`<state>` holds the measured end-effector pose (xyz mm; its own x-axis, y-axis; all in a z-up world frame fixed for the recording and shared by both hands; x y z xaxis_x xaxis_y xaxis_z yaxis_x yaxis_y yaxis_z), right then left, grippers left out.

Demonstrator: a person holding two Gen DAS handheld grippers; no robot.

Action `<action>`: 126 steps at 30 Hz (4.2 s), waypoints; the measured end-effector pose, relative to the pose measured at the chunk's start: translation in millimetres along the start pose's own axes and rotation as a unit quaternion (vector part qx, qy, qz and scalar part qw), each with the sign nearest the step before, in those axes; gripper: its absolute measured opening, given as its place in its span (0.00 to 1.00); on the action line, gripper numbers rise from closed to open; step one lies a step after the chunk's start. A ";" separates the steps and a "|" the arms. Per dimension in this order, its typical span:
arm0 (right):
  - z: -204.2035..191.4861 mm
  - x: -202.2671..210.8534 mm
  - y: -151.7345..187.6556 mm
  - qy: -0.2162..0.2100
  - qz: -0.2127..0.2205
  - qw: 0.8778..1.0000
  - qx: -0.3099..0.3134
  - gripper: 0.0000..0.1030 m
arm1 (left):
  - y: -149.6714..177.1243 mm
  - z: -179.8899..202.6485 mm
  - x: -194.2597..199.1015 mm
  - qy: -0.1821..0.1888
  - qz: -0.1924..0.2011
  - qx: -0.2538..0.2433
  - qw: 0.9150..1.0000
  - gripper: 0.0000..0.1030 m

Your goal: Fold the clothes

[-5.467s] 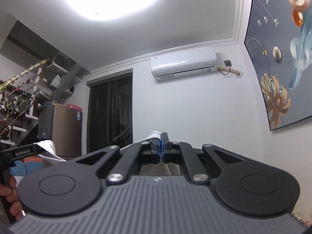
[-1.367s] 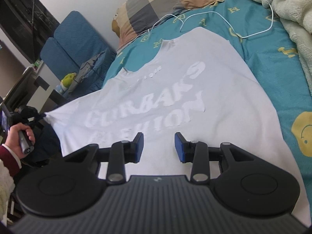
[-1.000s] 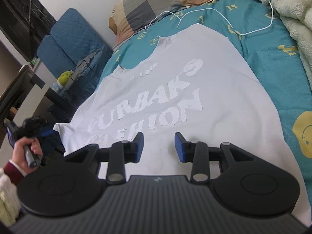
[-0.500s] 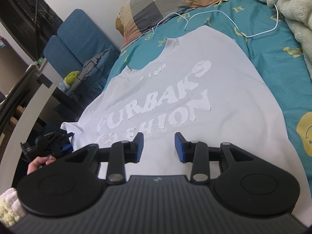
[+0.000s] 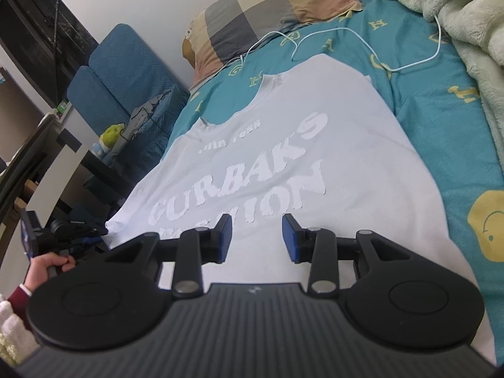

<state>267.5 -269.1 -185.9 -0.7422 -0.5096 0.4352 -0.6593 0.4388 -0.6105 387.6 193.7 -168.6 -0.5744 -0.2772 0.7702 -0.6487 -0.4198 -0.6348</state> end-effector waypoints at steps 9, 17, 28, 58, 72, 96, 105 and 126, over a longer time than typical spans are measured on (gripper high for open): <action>-12.9 18.2 -12.3 0.010 0.026 0.998 0.051 0.37 | 44.5 20.5 97.0 0.015 0.040 -0.101 0.994 0.59; -14.9 41.1 -15.3 0.017 0.043 0.996 0.072 0.38 | 107.1 72.4 186.3 0.087 0.081 -0.147 0.982 0.76; -6.8 62.1 -21.2 0.024 0.064 0.995 0.078 0.39 | 189.9 137.3 213.4 0.140 0.111 -0.218 0.960 0.88; 174.4 -102.6 -136.3 0.079 0.062 0.989 -0.105 0.23 | 191.5 118.2 111.2 0.200 0.018 -0.129 0.971 0.89; 125.2 -26.9 -205.1 0.136 0.171 0.976 0.005 0.03 | 181.6 105.1 126.8 0.212 0.034 -0.100 0.972 0.89; 135.9 -92.6 -135.4 0.031 0.100 0.993 -0.048 0.09 | 182.6 106.5 112.8 0.202 0.020 -0.087 0.975 0.89; 20.2 -145.4 -78.5 0.014 0.007 0.996 0.093 0.09 | 166.7 85.4 114.6 0.210 0.026 -0.045 0.976 0.89; 166.9 -62.3 -105.6 0.032 0.098 0.986 -0.129 0.50 | 182.9 95.5 107.7 0.186 0.031 -0.079 0.979 0.89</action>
<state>403.4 -407.2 -258.9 -0.8594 -0.3522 0.3707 -0.5044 0.7025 -0.5020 254.9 4.5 -195.8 -0.7387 0.0479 0.6724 -0.6584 -0.2650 -0.7044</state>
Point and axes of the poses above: each gripper's, at about its wrist camera, not at the fingertips, and x roughly against the way its jaws point, z to its right, y to its underside, the point moved 7 cm from there along -x, roughly the way its jaws point, and after that the axes turned 13 degrees about -y, right-handed, at the moved point
